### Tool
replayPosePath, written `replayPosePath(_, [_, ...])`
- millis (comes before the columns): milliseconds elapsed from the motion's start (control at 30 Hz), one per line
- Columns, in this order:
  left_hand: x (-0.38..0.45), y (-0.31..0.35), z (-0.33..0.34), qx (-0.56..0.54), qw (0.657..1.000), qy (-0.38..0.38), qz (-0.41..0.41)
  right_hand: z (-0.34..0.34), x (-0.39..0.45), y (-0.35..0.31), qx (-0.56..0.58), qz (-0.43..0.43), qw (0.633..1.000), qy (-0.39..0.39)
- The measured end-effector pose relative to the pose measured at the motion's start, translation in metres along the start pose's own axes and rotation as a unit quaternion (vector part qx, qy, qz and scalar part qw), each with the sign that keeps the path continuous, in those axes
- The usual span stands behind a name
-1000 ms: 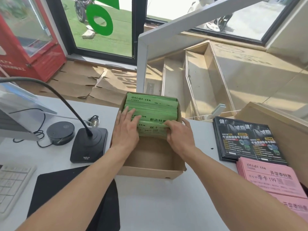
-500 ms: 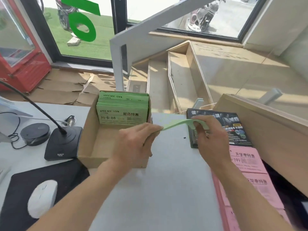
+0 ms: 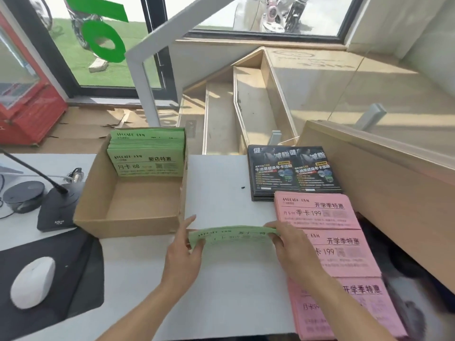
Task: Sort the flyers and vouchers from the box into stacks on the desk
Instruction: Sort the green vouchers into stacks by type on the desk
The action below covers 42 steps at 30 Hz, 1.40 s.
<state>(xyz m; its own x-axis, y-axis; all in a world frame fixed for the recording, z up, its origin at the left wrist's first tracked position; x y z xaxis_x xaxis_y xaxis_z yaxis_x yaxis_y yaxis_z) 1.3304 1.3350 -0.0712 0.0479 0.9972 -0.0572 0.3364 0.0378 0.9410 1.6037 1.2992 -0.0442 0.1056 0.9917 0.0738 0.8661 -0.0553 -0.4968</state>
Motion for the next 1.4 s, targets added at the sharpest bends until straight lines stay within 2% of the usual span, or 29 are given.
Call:
replayPosePath(67, [0.005,0.000,0.007,-0.030,0.998,0.023,-0.050,-0.002,0.009,-0.003,-0.032,0.030,0.999,0.018])
replayPosePath(133, [0.014,0.010,0.019,-0.011,0.998,0.022,-0.061,-0.003,0.022,-0.008,-0.076,0.059,0.995,0.032])
replayPosePath(233, [0.035,0.020,0.033,0.055,0.995,-0.006,-0.088,-0.002,0.040,-0.015,-0.173,0.033,0.984,0.041])
replayPosePath(267, [0.041,0.022,0.037,0.084,0.992,-0.021,-0.097,0.000,0.043,-0.020,-0.191,0.013,0.981,0.017])
replayPosePath(400, [0.060,0.022,0.046,0.172,0.976,-0.043,-0.125,0.027,0.032,-0.033,-0.198,-0.049,0.966,-0.159])
replayPosePath(500, [0.067,0.021,0.054,0.190,0.974,-0.041,-0.120,0.042,0.021,-0.027,-0.205,-0.034,0.956,-0.210])
replayPosePath(633, [0.074,0.020,0.061,0.168,0.979,-0.034,-0.115,0.043,0.020,-0.022,-0.196,-0.025,0.960,-0.198])
replayPosePath(733, [0.068,0.021,0.061,0.174,0.982,-0.032,-0.069,0.043,0.021,-0.023,-0.202,-0.027,0.958,-0.202])
replayPosePath(867, [0.050,0.014,0.060,0.195,0.978,-0.076,-0.017,0.043,0.026,-0.029,-0.200,-0.008,0.966,-0.164])
replayPosePath(933, [0.042,0.013,0.057,0.187,0.978,-0.087,0.001,0.046,0.030,-0.033,-0.215,0.008,0.961,-0.173])
replayPosePath(1067, [0.033,0.039,0.039,0.130,0.978,-0.078,0.143,0.043,0.040,-0.041,-0.239,0.022,0.955,-0.176])
replayPosePath(1200, [0.040,0.083,0.001,0.057,0.956,-0.031,0.286,0.028,0.061,-0.077,-0.171,-0.021,0.981,-0.093])
replayPosePath(1300, [0.079,0.087,-0.040,0.082,0.958,0.053,0.271,0.024,0.091,-0.123,-0.093,-0.073,0.992,-0.036])
replayPosePath(1400, [0.128,0.060,-0.088,0.176,0.962,0.115,0.172,0.035,0.124,-0.164,-0.041,-0.095,0.994,-0.039])
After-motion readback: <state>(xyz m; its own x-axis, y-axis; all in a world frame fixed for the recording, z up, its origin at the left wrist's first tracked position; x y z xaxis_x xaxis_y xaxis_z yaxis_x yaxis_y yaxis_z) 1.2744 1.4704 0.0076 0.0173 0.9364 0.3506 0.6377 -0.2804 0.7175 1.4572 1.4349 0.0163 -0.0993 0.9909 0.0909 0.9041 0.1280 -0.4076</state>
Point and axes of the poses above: each hand's wrist, its own x-axis towards the middle knuckle, its own z-axis out of the palm, y = z × x, the point moved 3 cm from there along x, towards the middle knuckle, and after that the axes turned 5 degrees about -x, right-handed, at the moved point
